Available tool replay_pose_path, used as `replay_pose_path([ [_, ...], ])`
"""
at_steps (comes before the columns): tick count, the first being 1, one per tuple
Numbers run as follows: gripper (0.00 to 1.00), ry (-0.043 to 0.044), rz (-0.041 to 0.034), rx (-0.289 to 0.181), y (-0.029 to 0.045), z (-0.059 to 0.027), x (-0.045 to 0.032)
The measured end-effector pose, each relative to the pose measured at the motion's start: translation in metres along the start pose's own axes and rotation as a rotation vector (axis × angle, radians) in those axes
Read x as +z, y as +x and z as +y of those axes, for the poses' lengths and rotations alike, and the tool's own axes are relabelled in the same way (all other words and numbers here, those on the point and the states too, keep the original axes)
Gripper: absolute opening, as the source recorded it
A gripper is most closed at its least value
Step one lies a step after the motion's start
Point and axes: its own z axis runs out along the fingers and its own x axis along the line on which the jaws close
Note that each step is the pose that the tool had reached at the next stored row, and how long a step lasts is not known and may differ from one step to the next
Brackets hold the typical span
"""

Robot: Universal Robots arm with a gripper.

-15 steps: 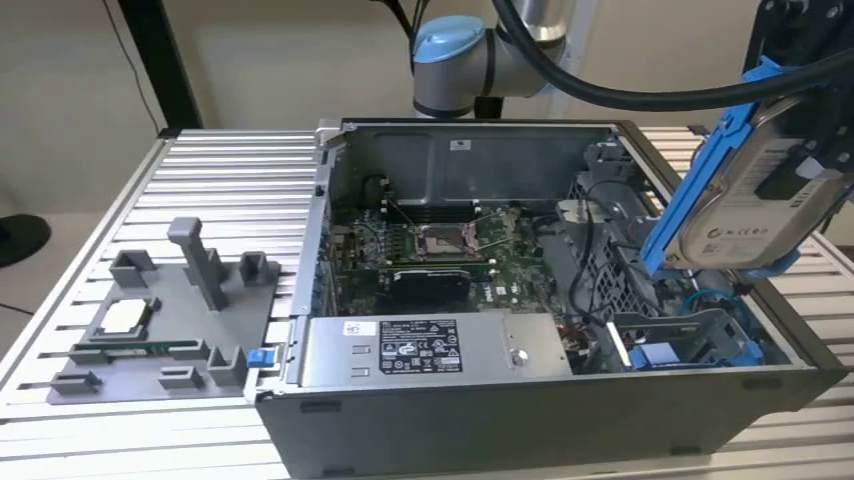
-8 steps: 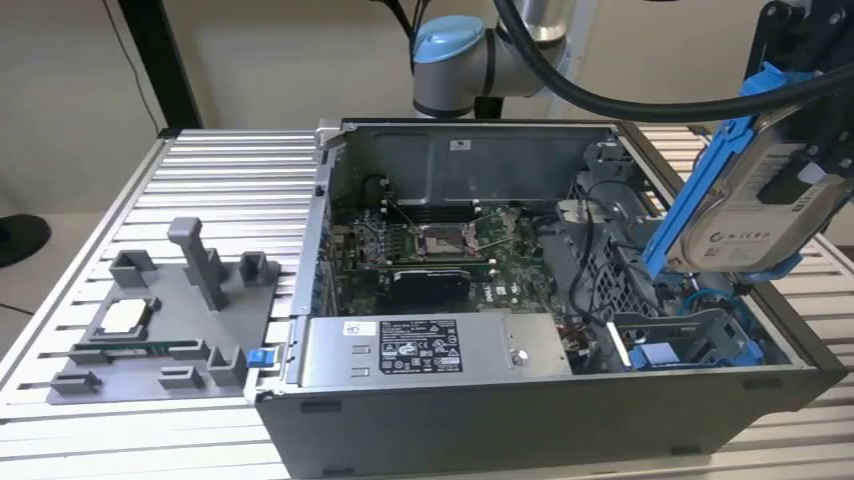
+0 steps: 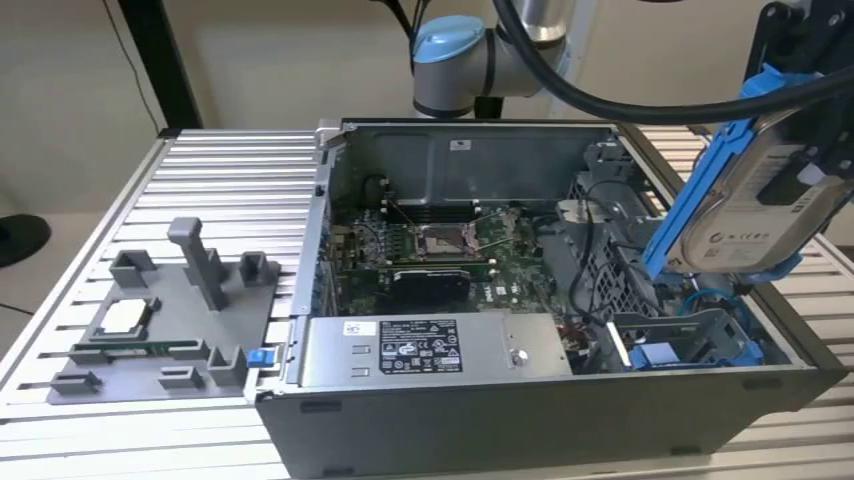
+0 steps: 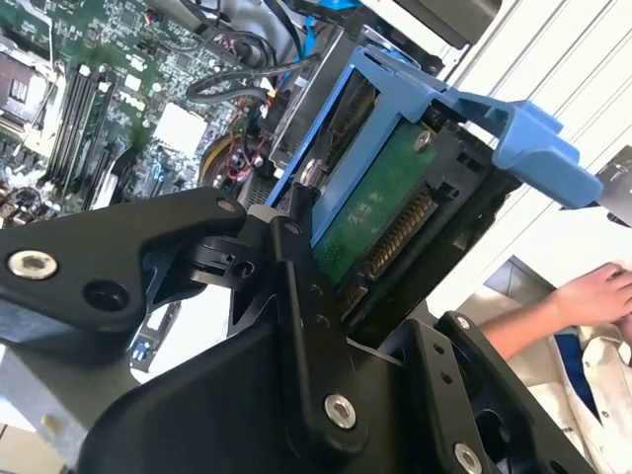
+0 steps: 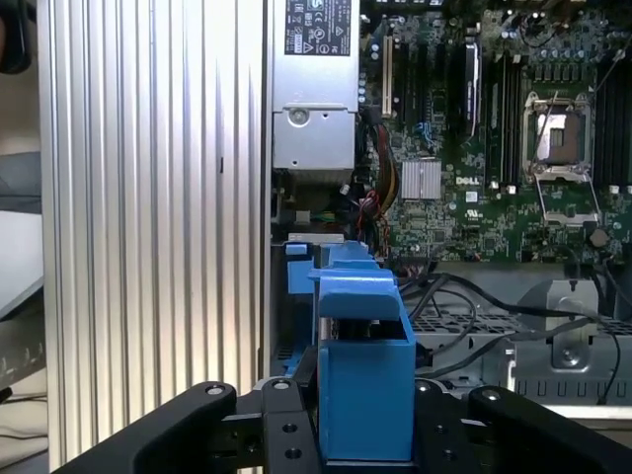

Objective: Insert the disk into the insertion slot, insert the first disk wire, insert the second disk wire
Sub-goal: 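Insert the disk into the insertion slot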

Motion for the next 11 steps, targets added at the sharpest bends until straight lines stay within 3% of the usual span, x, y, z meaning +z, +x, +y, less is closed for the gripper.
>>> replay_pose_path([
  [11, 0.0, 0.0, 0.0, 0.0, 0.0034, -0.0011, 0.0092],
])
